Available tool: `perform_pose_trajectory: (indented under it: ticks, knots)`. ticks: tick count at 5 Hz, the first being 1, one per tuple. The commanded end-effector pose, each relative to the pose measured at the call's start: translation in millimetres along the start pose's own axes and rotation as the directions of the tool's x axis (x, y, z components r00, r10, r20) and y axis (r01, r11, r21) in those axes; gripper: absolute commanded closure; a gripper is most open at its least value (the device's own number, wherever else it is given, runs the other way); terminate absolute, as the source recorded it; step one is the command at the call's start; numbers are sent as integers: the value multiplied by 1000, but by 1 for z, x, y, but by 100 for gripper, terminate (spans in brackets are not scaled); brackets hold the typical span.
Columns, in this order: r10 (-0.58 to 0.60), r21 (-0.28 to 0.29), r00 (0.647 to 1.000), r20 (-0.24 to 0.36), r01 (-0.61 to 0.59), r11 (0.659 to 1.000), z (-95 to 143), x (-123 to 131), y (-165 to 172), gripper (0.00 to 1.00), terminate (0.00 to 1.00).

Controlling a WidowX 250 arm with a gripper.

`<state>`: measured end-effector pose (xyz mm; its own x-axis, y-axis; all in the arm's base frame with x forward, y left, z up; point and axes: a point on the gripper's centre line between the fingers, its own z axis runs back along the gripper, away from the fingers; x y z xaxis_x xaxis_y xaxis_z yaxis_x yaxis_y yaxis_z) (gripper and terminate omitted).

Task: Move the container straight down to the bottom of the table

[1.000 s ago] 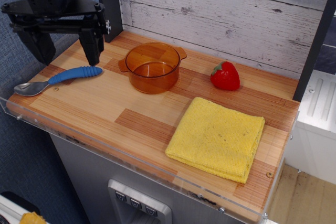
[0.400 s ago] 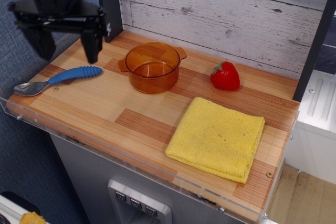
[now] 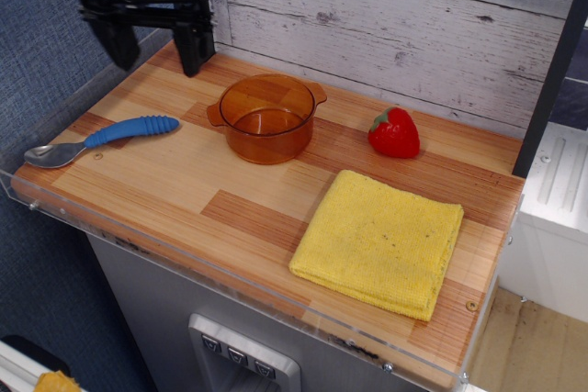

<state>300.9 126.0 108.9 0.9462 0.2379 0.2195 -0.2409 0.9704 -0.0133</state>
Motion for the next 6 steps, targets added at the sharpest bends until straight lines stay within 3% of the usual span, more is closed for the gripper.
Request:
perform_pose_trajectory:
  ticks: [1,4,5,6]
  knots:
    - [-116,15,993,34,116,993,-25,48,-10,0,0]
    - [-209,-51,977,-37,207,977,-71,48,-27,0,0]
    - [-214,-46,975,-62,212,976,-78,46,-30,0,0]
    - [-213,-57,975,-64,210,976,-82,44,-29,100,0]
